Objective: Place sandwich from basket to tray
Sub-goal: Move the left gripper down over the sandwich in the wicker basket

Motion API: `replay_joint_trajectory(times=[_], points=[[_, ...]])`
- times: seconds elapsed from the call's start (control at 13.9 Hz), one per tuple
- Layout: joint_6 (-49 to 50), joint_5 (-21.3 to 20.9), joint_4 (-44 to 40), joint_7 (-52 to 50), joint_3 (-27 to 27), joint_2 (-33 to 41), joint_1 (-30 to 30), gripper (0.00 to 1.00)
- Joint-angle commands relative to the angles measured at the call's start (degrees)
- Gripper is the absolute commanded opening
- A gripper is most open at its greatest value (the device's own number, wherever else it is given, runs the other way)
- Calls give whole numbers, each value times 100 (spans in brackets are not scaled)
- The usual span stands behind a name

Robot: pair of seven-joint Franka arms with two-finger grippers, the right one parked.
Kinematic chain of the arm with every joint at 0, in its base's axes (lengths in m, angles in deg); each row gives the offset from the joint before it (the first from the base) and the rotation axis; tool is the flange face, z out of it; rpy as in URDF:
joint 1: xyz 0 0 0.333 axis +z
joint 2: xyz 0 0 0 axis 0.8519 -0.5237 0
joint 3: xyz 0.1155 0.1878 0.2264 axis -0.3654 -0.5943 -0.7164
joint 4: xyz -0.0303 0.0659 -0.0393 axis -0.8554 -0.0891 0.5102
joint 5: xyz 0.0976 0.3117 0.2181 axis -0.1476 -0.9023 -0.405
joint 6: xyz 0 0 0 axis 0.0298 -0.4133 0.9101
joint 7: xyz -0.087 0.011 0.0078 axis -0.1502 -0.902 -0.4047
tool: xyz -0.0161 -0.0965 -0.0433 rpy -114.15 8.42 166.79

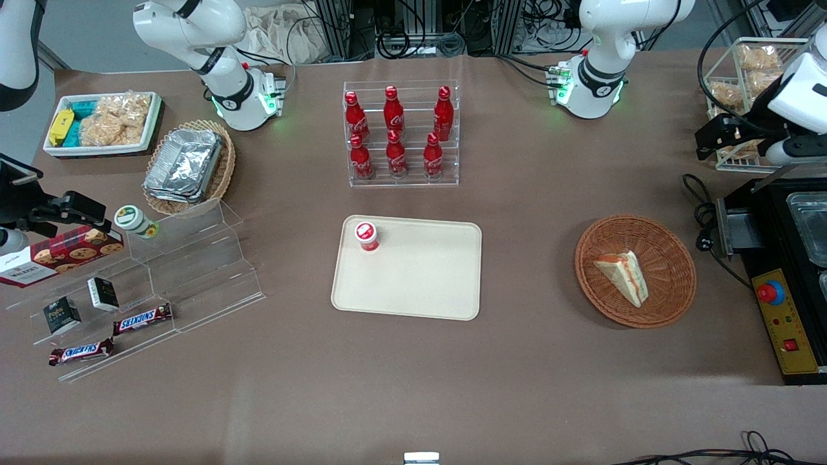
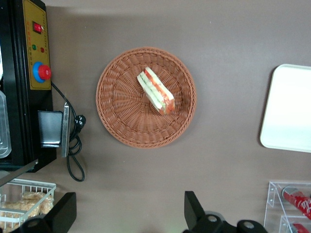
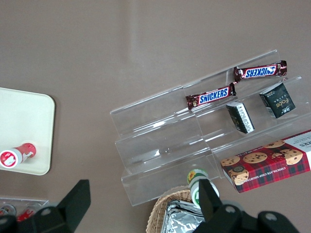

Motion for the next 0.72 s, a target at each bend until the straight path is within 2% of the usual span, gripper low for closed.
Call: replay_joint_trajectory(times=[0.0,0.14,0.36,0.65], points=[[145,-81,-357,-325,-35,-256,-64,100],[225,-11,-418,-484,-88,-413,-3,100],[33,-28,-375,-1406,-114,-922,15,100],[-1152,-55,169,-2839,-88,-1643,-38,100]])
